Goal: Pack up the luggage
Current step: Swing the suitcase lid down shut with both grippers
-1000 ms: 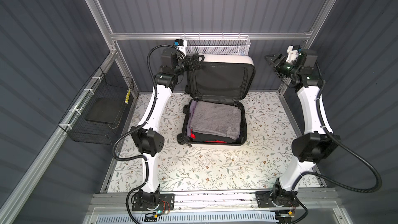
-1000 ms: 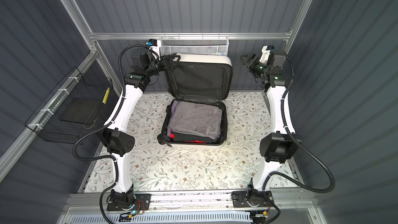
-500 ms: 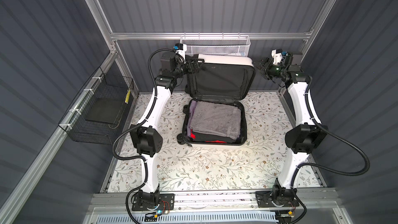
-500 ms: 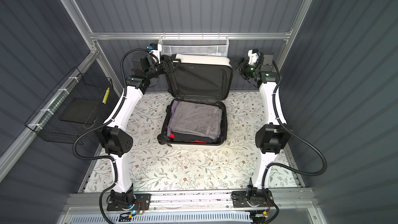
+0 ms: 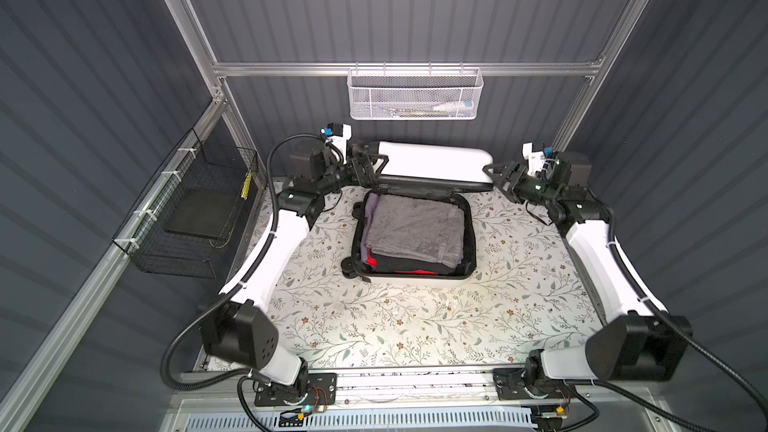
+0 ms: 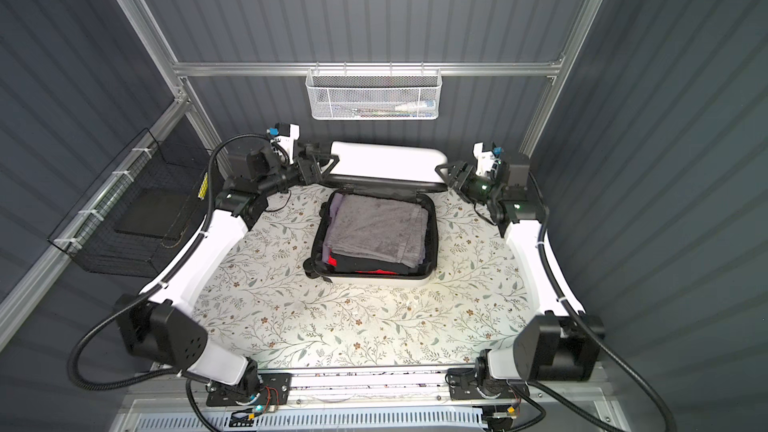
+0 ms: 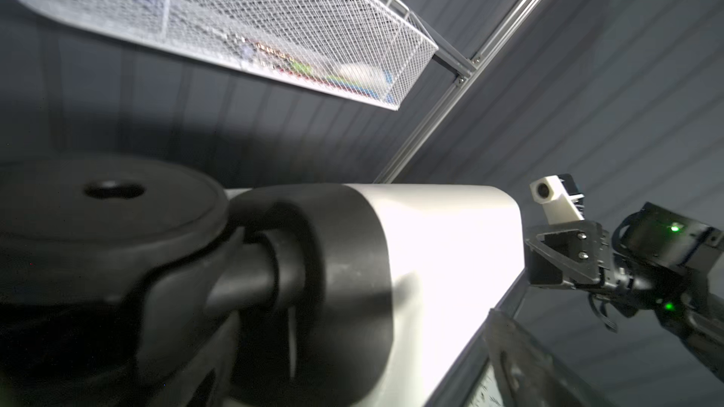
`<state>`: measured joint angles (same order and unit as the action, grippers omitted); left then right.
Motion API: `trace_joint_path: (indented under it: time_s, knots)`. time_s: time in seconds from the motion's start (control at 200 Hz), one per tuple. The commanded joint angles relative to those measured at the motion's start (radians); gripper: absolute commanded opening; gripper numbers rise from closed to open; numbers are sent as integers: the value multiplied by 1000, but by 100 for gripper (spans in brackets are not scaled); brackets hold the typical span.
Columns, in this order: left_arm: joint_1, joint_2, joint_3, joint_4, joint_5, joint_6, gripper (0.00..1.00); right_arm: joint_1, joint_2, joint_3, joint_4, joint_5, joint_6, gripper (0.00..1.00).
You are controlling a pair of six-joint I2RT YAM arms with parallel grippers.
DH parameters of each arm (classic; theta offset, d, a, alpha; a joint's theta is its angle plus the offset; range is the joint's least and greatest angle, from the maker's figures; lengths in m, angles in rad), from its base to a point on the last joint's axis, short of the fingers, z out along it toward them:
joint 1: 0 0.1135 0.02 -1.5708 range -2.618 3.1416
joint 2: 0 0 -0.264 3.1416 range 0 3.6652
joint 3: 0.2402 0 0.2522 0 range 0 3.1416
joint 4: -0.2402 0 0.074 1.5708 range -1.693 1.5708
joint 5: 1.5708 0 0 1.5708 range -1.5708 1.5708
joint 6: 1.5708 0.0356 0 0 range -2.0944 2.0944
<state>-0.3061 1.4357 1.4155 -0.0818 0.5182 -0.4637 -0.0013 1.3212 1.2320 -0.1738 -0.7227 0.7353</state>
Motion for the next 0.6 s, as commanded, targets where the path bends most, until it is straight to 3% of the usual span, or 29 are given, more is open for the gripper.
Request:
trace_joint_path:
  time_s: [0.0,0.16,0.275,0.39,0.595]
  knots:
    - [-16,-216,-195,-37,-21,-19,100,23,-128,-193,53,39,64,75]
    - [-16,-528,-423,-173,-262,-11,100,23,-327,-357,-9,89,55,79]
    - [-16,-621,-485,-204,-354,-30,100,24,-408,-403,-85,101,27,80]
    - [-15,-552,-440,-210,-366,-28,100,26,-463,-446,-133,87,21,80]
    - [-14,-264,-232,-210,-347,43,100,90,-557,-574,-174,103,21,80]
